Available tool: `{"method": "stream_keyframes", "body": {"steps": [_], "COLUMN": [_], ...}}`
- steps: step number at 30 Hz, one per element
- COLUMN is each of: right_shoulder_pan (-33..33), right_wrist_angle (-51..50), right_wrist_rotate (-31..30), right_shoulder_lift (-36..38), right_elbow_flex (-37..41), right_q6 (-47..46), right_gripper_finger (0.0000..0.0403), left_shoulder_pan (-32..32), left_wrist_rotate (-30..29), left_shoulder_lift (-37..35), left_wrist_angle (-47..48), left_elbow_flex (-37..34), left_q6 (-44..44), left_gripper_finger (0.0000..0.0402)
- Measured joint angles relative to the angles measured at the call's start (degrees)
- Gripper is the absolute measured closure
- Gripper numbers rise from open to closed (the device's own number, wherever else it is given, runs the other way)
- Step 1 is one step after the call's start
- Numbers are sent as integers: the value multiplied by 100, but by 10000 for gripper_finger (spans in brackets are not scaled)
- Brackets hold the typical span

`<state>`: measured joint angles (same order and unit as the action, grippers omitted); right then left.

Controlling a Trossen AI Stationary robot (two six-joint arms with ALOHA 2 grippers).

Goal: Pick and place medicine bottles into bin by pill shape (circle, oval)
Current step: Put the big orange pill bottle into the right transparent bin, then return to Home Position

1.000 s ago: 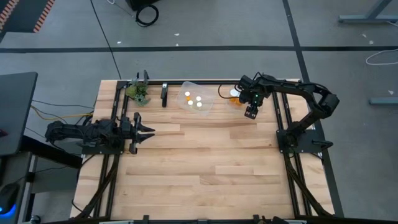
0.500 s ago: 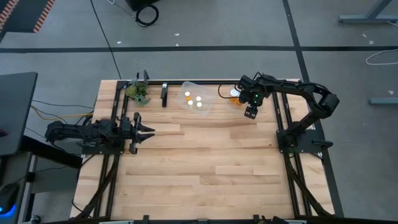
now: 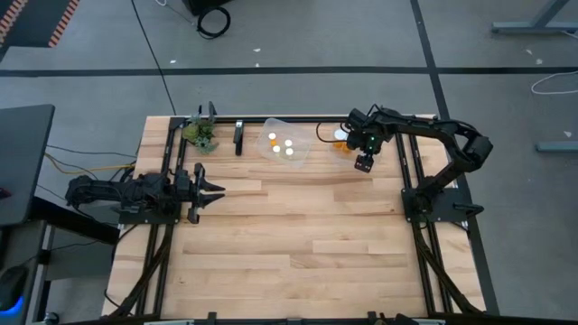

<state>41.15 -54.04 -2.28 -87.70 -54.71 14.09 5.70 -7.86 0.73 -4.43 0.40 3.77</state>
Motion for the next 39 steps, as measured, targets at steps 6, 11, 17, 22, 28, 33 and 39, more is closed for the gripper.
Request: {"method": "stream_keyframes", "body": {"steps": [6, 11, 17, 22, 28, 33, 39], "right_shoulder_pan": [0, 0, 0, -2, -4, -7, -126], "right_wrist_angle": [-174, -366, -645, -781, -944, -1255, -1565], "right_wrist_rotate": [-5, -26, -37, -42, -42, -42, -38], "right_shoulder_lift": [0, 0, 0, 0, 0, 0, 350], "right_elbow_flex": [-292, -580, -861, -1124, -1429, -1667, -1983], "right_q6": [-14, -44, -48, -55, -60, -95, -186], "right_gripper_finger": [122, 122, 122, 122, 122, 122, 122], "left_shoulder_pan": [-1, 0, -1, 0, -1, 1, -1], "left_wrist_rotate": [1, 1, 1, 1, -1, 1, -1], "left_shoulder_lift": [0, 0, 0, 0, 0, 0, 0], "left_wrist_angle": [1, -2, 1, 1, 1, 0, 0], "left_elbow_flex": [0, 0, -2, 0, -1, 0, -2], "left_q6": [0, 0, 0, 0, 0, 0, 0], "left_gripper_finger": [313, 308, 308, 308, 315, 315, 308]}}
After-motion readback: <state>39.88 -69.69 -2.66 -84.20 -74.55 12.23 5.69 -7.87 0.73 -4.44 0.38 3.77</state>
